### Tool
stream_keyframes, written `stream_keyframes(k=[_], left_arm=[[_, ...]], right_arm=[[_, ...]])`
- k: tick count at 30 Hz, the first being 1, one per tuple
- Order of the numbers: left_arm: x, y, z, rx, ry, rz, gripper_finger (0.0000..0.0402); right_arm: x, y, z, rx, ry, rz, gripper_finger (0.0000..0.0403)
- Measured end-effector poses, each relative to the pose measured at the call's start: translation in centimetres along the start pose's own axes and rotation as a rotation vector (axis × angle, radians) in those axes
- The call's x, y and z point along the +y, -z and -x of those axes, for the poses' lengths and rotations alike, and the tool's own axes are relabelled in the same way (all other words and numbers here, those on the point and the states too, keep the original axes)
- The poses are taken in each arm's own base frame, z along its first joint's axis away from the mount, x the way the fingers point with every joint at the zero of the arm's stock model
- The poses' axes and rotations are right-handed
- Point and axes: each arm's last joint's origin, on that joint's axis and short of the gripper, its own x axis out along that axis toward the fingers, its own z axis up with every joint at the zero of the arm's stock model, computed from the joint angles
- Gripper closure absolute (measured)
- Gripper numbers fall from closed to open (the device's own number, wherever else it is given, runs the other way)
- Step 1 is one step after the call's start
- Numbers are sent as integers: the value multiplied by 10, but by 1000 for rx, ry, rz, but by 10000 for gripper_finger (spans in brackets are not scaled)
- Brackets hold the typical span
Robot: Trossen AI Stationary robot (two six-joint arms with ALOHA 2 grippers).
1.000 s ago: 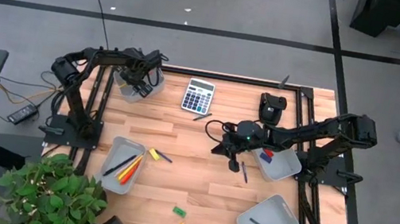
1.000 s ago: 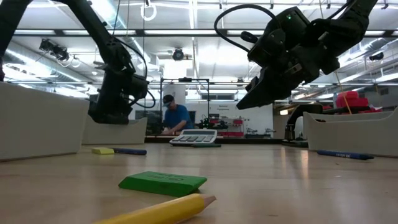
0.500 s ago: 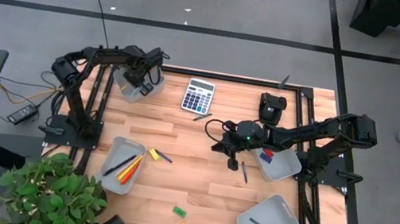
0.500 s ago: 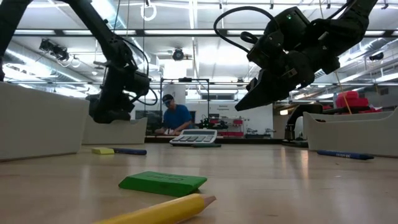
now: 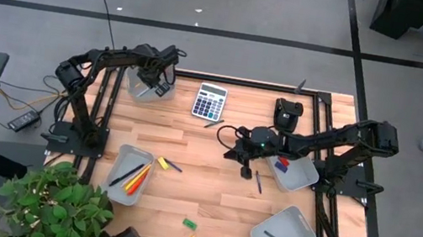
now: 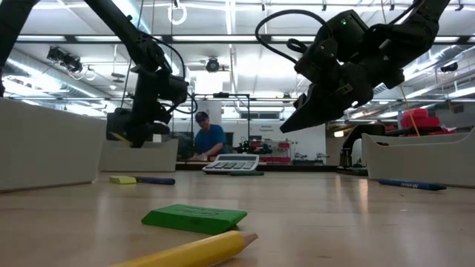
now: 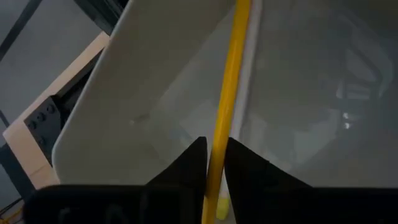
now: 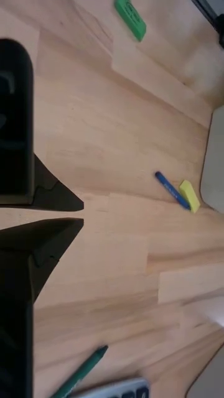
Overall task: Sort crayons/erasers/pens/pencils in bins
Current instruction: Put the top yellow pencil into the top left gray bin, then put the yellow pencil into top left the gray bin
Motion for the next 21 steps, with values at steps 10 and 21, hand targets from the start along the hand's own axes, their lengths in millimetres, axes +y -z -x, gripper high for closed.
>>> stream_keyframes(k=[10,21], left_arm=[[0,-3,0,-28,2,13,315],[-4,2,1,19,45,-42,257]], right_arm=[[-4,2,1,17,12,-12,365],[-4,3,1,30,10,-34,365]])
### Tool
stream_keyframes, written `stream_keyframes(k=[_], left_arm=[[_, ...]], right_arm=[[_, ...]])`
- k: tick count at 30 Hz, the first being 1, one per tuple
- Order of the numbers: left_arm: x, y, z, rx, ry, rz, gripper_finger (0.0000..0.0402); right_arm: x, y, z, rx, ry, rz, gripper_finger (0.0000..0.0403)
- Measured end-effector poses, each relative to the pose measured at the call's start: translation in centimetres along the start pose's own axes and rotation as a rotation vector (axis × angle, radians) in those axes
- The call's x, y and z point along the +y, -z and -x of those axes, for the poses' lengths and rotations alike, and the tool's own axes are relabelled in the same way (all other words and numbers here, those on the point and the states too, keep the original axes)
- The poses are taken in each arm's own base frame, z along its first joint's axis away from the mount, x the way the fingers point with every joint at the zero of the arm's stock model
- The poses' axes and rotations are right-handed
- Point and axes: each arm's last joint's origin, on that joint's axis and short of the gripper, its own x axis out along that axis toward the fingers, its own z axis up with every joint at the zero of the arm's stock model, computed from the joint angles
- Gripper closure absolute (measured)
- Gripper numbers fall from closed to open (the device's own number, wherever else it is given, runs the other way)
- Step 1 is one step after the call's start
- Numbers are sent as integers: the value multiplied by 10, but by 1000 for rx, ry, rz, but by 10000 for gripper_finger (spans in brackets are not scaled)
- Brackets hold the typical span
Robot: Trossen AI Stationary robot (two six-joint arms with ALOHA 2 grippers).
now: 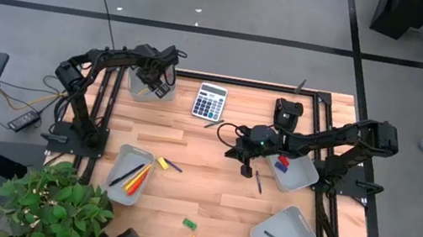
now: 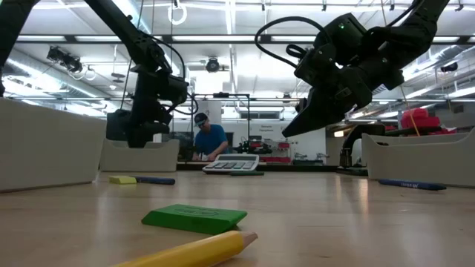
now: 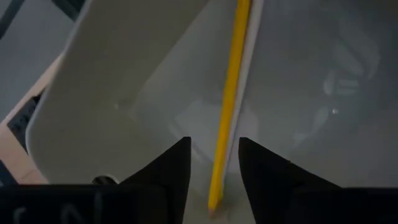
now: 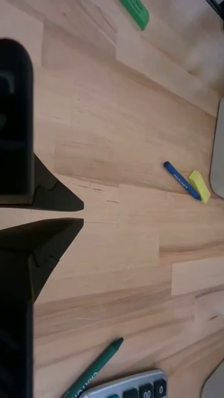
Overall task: Sort crayons/erasers/pens/pencils in bins
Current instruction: Put the yellow pencil into top left the gray bin
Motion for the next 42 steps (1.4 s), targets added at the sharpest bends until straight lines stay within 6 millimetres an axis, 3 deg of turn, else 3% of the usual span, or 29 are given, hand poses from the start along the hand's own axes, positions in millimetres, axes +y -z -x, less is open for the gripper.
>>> stream_keyframes(k=[6,12,15,21,28,36,42], left_arm=[[-7,7,16,-17,8,-29,251],[-20,15,58,-172,75,-74,274],[-35,20,78,-256,176,-145,285],[-74,34,100,-355,373,-509,299],[-114,48,120,-468,447,-588,297],[-166,93,144,-513,526,-752,287],[-199,129,164,-570,628,-792,291]], right_arm=[[0,1,0,9,-1,-31,365],[-1,2,0,14,4,-83,365],[-1,2,0,18,4,-93,365],[-1,2,0,19,8,-128,365],[4,4,-1,46,-12,-185,365],[20,15,-2,156,152,-258,365],[20,4,4,94,180,-287,365]])
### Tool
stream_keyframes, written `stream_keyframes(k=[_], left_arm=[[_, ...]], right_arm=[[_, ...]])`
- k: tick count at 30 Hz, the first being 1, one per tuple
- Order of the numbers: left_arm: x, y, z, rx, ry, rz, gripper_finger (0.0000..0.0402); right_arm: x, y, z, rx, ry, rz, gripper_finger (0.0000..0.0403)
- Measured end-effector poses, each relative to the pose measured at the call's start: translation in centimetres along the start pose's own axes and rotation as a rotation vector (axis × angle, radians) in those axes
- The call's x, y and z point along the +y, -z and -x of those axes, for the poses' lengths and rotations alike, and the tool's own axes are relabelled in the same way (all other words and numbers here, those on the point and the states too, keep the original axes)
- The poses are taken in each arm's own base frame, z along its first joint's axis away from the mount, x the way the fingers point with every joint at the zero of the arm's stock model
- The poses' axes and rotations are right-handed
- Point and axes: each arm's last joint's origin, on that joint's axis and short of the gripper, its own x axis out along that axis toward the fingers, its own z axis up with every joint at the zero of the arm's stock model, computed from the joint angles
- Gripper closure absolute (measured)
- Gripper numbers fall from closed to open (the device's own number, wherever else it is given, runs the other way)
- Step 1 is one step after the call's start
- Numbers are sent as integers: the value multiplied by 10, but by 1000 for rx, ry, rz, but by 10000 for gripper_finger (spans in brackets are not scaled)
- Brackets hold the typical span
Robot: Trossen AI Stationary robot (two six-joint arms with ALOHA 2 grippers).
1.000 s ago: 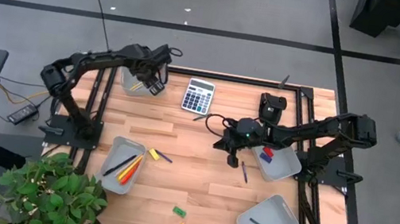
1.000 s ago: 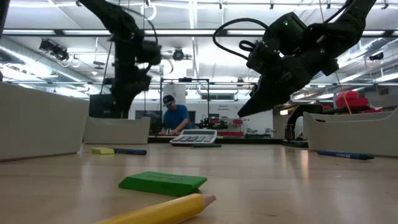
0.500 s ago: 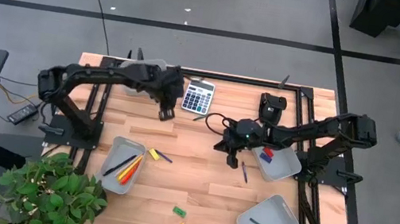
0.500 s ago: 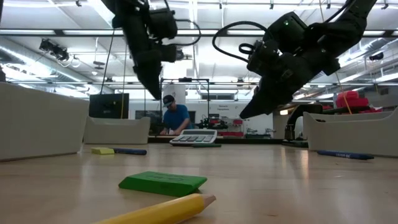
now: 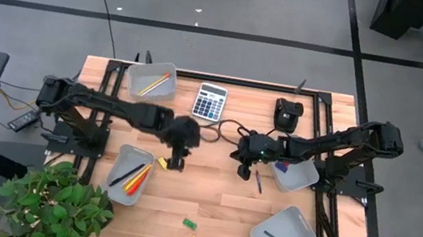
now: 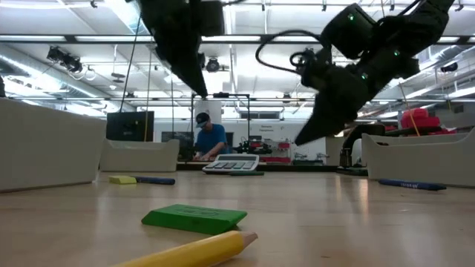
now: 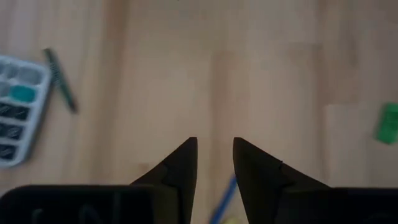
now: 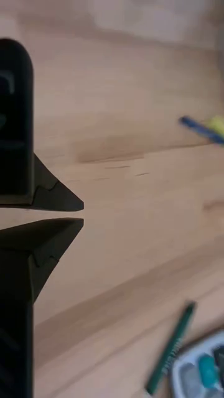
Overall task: Sort crayons/erasers/pens/pencils in bins
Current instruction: Put the yellow pencil into top left the gray bin
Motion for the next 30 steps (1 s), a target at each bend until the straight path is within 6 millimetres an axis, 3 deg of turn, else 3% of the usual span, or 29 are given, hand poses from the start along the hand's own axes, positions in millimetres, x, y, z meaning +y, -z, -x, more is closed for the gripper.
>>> stream_keyframes(k=[9,15,21,25,30], left_arm=[[-59,2,5,-58,105,-9,291],[-88,8,5,-53,146,104,305],[-119,8,-8,-131,158,45,324],[-134,1,-20,-228,195,115,335],[-154,11,-34,-192,215,212,350]], right_arm=[[23,-17,15,-157,-102,31,365],[17,-16,9,-183,10,-17,365],[12,-15,4,-201,122,28,365],[15,-24,7,-293,100,124,365],[26,-29,9,-358,9,136,365]])
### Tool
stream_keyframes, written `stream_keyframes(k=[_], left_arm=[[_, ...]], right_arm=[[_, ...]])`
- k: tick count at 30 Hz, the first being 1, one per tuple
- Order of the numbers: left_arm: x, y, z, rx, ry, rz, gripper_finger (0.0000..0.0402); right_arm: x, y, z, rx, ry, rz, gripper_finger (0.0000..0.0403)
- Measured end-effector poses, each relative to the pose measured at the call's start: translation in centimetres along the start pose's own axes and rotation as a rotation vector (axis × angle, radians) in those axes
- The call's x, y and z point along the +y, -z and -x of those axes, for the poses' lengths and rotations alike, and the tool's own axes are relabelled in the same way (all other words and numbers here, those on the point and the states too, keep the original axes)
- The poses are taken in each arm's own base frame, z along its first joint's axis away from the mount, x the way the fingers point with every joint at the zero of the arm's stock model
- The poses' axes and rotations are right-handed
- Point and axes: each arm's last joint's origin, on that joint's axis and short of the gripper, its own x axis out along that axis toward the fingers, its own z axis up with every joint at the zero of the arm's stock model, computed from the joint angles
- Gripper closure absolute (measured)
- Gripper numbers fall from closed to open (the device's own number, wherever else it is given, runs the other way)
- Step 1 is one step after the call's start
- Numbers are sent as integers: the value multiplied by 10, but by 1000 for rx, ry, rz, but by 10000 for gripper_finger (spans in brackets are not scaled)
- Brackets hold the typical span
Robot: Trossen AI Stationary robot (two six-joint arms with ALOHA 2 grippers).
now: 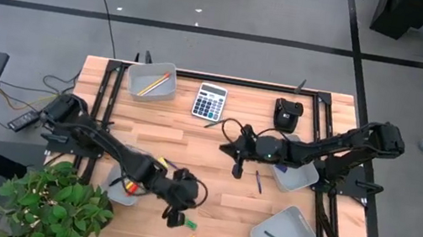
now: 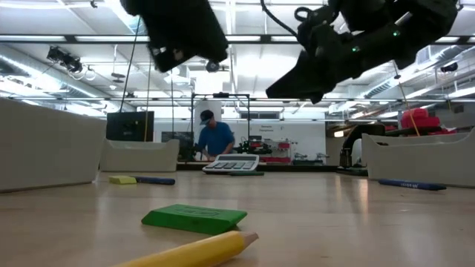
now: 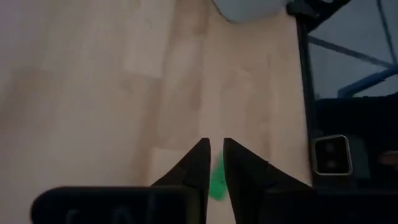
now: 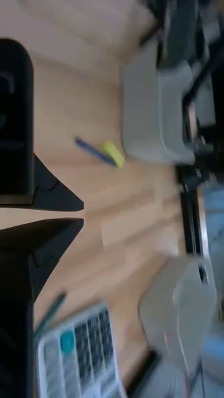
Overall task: Sort crayons/erasers/pens/pencils in bins
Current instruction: Put the yellow pencil into top left the gray bin
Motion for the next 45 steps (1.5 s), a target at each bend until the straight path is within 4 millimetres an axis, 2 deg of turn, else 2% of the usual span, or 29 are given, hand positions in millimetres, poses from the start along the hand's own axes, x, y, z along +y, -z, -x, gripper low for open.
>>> stream_keyframes(k=[3,9,13,17,24,34,40,45], left_arm=[[-12,11,-5,15,25,59,360],[-37,27,1,8,62,170,390],[-49,34,3,-4,91,229,394],[-57,47,-5,-44,37,249,390],[-70,63,-29,-49,59,216,395],[-97,42,-47,209,-208,-9,392],[-103,25,-52,217,-200,92,361],[-99,22,-59,228,-180,193,342]], right_arm=[[12,3,3,20,-43,21,365],[44,13,13,75,-148,56,365],[60,16,19,75,-208,86,365],[74,20,26,84,-259,109,365],[91,26,35,95,-322,181,365],[95,27,38,88,-343,228,365],[95,28,38,98,-342,226,365],[94,29,38,117,-338,214,365]])
